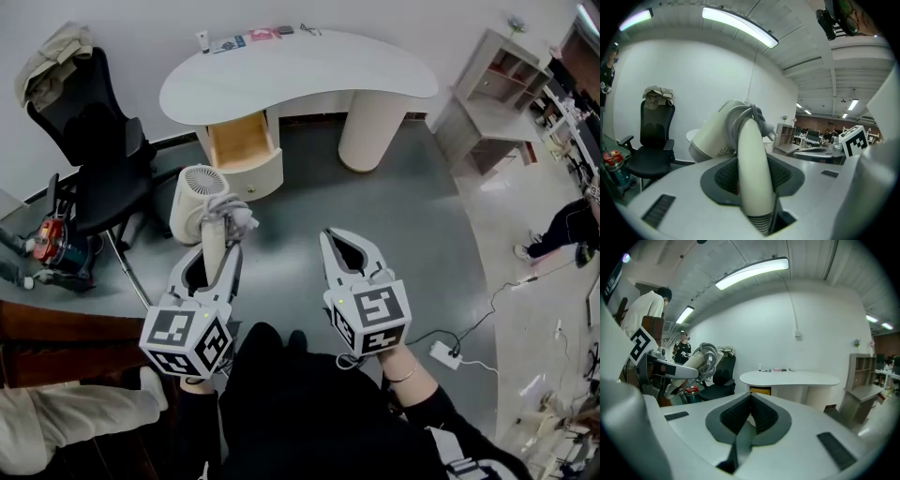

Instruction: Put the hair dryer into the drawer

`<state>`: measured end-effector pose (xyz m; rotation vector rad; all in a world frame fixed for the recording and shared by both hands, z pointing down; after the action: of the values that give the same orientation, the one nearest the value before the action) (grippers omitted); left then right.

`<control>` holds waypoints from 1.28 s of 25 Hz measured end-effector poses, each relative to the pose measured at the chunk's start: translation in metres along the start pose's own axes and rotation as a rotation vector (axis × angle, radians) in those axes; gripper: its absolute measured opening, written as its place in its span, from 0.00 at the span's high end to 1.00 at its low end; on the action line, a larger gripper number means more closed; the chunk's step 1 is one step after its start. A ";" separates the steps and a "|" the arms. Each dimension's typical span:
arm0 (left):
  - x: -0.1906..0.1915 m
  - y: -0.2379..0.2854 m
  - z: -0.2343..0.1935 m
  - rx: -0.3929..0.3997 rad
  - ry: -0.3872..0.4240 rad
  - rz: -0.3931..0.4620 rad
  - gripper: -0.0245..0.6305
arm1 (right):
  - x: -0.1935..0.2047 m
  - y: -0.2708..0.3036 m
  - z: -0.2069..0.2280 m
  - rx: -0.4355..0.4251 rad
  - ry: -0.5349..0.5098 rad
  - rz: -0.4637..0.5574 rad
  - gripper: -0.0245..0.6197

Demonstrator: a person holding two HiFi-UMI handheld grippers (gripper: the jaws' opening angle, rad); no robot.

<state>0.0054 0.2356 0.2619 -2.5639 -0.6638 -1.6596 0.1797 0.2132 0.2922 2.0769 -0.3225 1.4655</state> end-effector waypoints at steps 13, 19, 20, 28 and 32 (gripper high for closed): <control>-0.007 0.026 0.001 -0.007 0.015 -0.014 0.73 | 0.004 0.011 0.013 0.001 -0.003 -0.020 0.96; -0.008 0.039 -0.005 -0.017 0.013 -0.029 0.73 | 0.010 0.024 0.021 0.003 0.019 -0.045 0.96; -0.009 0.042 -0.006 -0.016 0.013 -0.030 0.73 | 0.010 0.026 0.022 0.004 0.019 -0.047 0.96; -0.022 0.073 -0.027 -0.002 0.028 -0.042 0.73 | 0.009 0.060 0.027 0.001 0.003 -0.077 0.96; -0.029 0.094 -0.044 0.007 0.017 -0.058 0.73 | 0.005 0.084 0.033 0.013 0.005 -0.096 0.96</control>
<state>-0.0094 0.1293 0.2754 -2.5463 -0.7492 -1.6906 0.1649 0.1274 0.3149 2.0699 -0.2091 1.4193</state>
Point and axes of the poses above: the fingertips, and each gripper's own axes: y forward along the fingers, z to its right, x out of its underside, the point moved 2 cm from there along -y, backward along the fingers, and after that the axes turned 14 degrees about -y, right-handed, at the moved point
